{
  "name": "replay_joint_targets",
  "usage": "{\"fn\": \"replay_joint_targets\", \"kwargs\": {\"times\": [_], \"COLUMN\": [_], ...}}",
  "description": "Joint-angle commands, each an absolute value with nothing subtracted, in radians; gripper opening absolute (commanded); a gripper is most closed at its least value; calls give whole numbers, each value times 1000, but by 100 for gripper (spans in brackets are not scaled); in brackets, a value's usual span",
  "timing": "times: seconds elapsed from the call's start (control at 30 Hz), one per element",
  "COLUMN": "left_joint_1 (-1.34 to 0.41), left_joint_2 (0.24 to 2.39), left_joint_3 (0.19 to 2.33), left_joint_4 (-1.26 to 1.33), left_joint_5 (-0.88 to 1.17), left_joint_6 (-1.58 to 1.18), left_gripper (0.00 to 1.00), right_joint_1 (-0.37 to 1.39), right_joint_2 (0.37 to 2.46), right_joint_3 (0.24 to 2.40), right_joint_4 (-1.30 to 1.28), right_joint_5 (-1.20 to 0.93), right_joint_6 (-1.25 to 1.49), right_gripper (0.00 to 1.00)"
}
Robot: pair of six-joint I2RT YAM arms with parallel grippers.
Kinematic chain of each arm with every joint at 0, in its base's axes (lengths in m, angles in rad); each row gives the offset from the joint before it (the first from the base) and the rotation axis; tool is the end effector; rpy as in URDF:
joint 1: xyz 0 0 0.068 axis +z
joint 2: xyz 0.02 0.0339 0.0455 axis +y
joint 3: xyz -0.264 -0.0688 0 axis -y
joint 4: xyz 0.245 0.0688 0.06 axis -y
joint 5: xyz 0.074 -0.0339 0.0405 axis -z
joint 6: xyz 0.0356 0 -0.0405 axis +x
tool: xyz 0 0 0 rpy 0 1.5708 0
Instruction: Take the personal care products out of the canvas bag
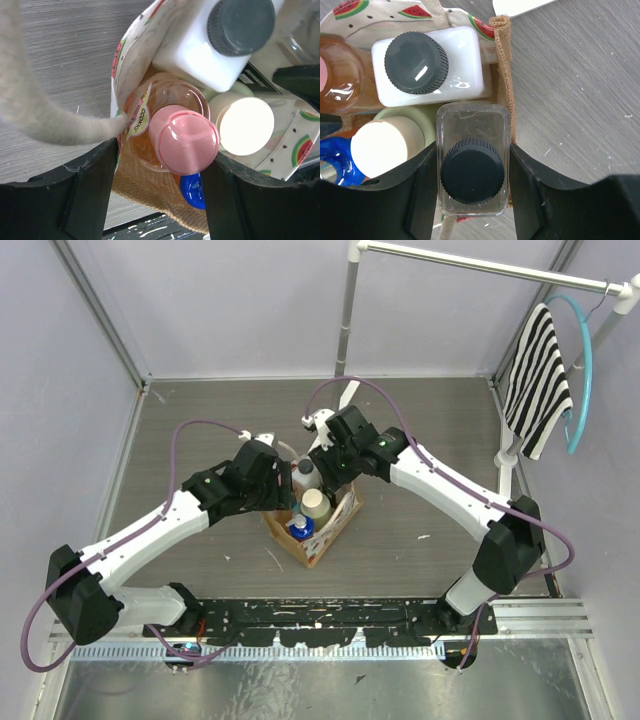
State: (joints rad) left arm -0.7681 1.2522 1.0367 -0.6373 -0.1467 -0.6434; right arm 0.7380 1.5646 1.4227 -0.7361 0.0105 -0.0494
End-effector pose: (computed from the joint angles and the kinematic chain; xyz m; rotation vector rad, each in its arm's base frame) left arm 0.1916 -0.1778 0.2882 0.0857 2.4643 -0.4621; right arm 0.2513 0.2281 0.3179 -0.9434 2.2835 0.2888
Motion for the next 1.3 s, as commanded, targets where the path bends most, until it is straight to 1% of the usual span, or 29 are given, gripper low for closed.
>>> {"fn": "replay_joint_targets", "kwargs": {"times": [0.0, 0.17, 0.33, 0.63, 0.67, 0.77, 0.87, 0.93, 1.07, 1.13, 1.27], "left_joint_1": [-768, -768, -768, -768, -767, -767, -768, -768, -767, -768, -768], "left_joint_2": [1253, 1247, 1246, 1245, 1247, 1249, 1250, 1252, 1260, 1262, 1262], "left_joint_3": [1025, 1015, 1006, 995, 995, 993, 989, 988, 990, 989, 991], "left_joint_4": [-620, -619, -615, -602, -601, -602, -600, -598, -593, -589, -587], "left_joint_5": [-128, -125, -118, -104, -103, -99, -98, -97, -89, -87, -81], "left_joint_6": [-644, -647, -652, -658, -658, -660, -660, -661, -663, -664, -664], "left_gripper": [71, 71, 71, 71, 72, 72, 72, 72, 72, 72, 72], "right_joint_1": [744, 743, 744, 746, 753, 787, 831, 856, 910, 920, 920], "right_joint_2": [1395, 1373, 1378, 1396, 1404, 1426, 1433, 1434, 1440, 1443, 1455], "right_joint_3": [1592, 1609, 1575, 1337, 1321, 1312, 1336, 1363, 1406, 1418, 1415], "right_joint_4": [-561, -543, -543, -441, -435, -451, -487, -514, -558, -572, -572], "right_joint_5": [104, 127, 107, -40, -51, -28, 34, 80, 201, 209, 210], "right_joint_6": [-6, 0, 10, 98, 105, 101, 81, 70, 48, 39, 29], "right_gripper": [23, 25, 26, 28, 29, 51, 64, 69, 72, 76, 77]}}
